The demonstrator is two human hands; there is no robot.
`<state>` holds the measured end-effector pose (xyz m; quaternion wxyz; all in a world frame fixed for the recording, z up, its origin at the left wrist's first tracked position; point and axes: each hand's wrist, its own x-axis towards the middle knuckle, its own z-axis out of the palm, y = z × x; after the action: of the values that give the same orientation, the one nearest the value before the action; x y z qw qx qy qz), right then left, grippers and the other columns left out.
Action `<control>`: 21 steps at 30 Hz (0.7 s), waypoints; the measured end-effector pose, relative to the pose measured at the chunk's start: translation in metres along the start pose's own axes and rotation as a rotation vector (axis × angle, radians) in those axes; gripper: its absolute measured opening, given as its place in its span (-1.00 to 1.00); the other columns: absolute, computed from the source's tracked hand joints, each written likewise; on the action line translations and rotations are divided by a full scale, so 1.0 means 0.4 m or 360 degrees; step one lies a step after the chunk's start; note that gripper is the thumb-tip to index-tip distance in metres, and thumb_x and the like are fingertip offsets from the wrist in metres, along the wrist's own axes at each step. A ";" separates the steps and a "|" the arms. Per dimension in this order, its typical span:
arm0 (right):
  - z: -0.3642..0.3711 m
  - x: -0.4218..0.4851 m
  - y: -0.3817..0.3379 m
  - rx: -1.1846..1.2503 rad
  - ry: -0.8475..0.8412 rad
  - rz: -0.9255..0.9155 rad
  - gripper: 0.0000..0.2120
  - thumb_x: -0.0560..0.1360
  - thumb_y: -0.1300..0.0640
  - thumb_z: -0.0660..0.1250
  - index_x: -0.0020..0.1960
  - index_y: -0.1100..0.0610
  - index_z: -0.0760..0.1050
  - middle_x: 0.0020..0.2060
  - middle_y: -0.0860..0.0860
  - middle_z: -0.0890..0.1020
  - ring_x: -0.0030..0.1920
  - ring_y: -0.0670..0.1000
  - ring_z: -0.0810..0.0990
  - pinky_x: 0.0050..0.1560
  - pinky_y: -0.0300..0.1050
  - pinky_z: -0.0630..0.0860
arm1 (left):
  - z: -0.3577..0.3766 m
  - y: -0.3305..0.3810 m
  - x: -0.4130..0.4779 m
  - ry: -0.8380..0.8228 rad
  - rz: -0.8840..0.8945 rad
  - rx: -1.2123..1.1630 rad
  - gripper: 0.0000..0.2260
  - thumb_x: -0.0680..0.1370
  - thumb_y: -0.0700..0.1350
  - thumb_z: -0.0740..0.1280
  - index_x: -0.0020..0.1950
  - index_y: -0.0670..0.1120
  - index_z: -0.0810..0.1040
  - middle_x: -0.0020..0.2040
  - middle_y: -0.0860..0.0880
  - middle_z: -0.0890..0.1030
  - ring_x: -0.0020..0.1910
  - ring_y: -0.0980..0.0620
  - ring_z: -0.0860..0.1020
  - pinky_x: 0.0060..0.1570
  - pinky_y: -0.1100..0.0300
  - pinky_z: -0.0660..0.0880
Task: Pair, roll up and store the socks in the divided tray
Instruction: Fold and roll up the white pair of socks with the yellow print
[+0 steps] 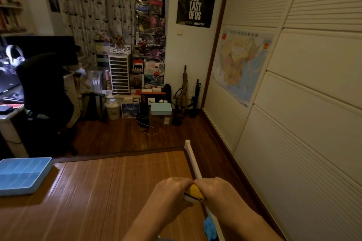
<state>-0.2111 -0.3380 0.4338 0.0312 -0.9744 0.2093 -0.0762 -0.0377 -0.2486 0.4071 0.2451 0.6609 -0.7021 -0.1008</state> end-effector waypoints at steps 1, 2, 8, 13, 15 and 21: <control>0.003 -0.002 0.000 -0.0053 0.0027 -0.0013 -0.71 0.65 0.04 0.23 0.35 0.02 0.45 0.15 -0.01 0.63 0.11 -0.04 0.60 0.22 -0.07 0.51 | 0.000 0.000 0.002 -0.0039 -0.0041 -0.0012 -0.66 0.55 0.08 0.43 0.30 0.23 0.46 0.21 0.20 0.57 0.17 0.26 0.51 0.23 0.26 0.46; 0.010 -0.004 0.001 -0.0115 0.0052 -0.0045 -0.73 0.63 0.02 0.27 0.31 0.03 0.49 0.09 -0.01 0.66 0.05 -0.04 0.63 0.16 -0.06 0.55 | -0.001 0.000 0.003 -0.0071 -0.0071 -0.0008 -0.68 0.55 0.07 0.43 0.28 0.21 0.46 0.20 0.18 0.58 0.15 0.24 0.52 0.22 0.24 0.49; 0.010 0.001 -0.009 0.0074 0.0070 0.0021 -0.63 0.60 -0.02 0.33 0.37 -0.03 0.40 0.19 -0.06 0.59 0.16 -0.08 0.56 0.26 -0.09 0.47 | 0.003 -0.015 -0.001 0.0018 -0.0020 0.0146 -0.79 0.59 0.00 0.39 0.21 0.13 0.52 0.07 0.14 0.62 0.00 0.27 0.52 0.06 0.38 0.44; 0.010 0.009 -0.012 0.0222 -0.0108 0.0073 -0.43 0.45 -0.16 0.44 0.38 -0.10 0.31 0.19 -0.14 0.53 0.17 -0.10 0.52 0.24 -0.12 0.47 | 0.017 -0.019 0.000 0.0115 0.0046 0.0236 -0.85 0.61 0.01 0.35 0.18 0.11 0.54 0.03 0.14 0.61 -0.06 0.29 0.42 -0.02 0.41 0.26; 0.013 0.013 -0.009 0.0224 -0.0162 0.0096 -0.54 0.48 -0.13 0.44 0.30 -0.10 0.38 0.14 -0.14 0.57 0.13 -0.11 0.54 0.22 -0.11 0.50 | 0.026 -0.022 -0.003 0.0066 0.0029 0.0194 -0.83 0.62 0.02 0.33 0.21 0.11 0.51 0.07 0.15 0.58 -0.01 0.28 0.45 0.05 0.40 0.30; 0.041 0.011 0.001 0.0193 -0.0108 0.0074 -0.80 0.57 -0.08 0.37 0.17 -0.10 0.49 0.02 -0.12 0.66 -0.02 -0.13 0.62 0.09 -0.16 0.58 | 0.034 -0.005 -0.006 -0.0122 -0.0031 0.0048 -0.83 0.58 0.10 0.35 0.13 0.18 0.42 0.04 0.22 0.48 -0.02 0.25 0.45 0.01 0.31 0.41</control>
<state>-0.2048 -0.3396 0.4183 0.0991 -0.9676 0.2256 -0.0549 -0.0424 -0.2489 0.3940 0.2069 0.6670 -0.7060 -0.1178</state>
